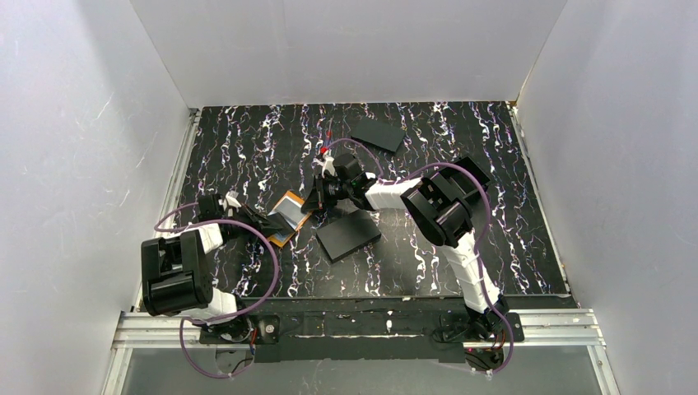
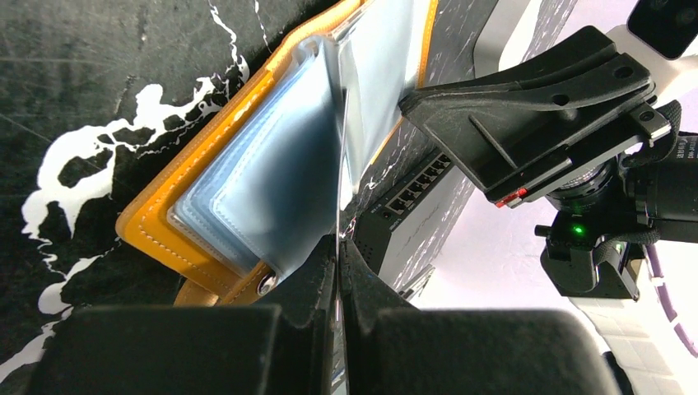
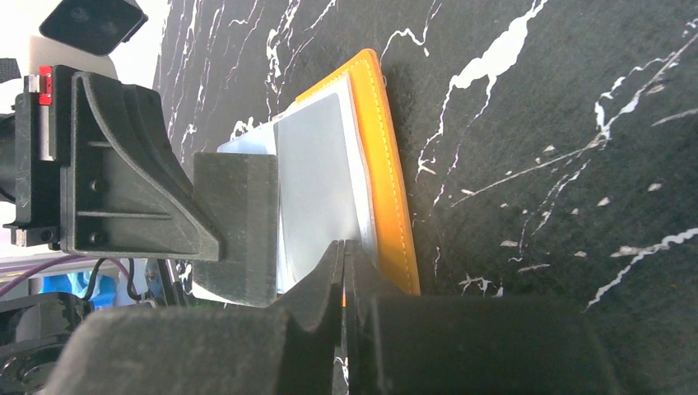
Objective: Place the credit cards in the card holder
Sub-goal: Insert the credit card into the card holder.
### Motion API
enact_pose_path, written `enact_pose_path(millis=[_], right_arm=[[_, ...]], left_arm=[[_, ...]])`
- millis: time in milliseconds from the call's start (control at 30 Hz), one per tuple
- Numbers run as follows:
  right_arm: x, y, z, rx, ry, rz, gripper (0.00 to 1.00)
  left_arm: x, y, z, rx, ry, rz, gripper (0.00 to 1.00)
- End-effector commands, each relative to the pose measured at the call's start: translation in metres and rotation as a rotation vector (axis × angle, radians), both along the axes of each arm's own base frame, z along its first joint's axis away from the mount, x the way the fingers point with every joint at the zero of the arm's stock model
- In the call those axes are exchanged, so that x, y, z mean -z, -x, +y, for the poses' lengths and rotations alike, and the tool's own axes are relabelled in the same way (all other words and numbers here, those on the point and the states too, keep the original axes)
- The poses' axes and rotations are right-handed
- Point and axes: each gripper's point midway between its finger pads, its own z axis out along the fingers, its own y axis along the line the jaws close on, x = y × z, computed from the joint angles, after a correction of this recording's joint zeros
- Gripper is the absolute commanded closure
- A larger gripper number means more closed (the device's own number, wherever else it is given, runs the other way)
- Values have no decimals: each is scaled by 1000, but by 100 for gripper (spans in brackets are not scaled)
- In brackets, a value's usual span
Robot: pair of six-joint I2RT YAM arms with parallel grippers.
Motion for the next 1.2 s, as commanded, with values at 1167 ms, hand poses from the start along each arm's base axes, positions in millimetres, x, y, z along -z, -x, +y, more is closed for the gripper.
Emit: enact_pose_path(millis=[1167], right_arm=[[5, -4, 9, -12, -20, 8, 96]], left_arm=[[6, -23, 5, -60, 42, -3, 100]])
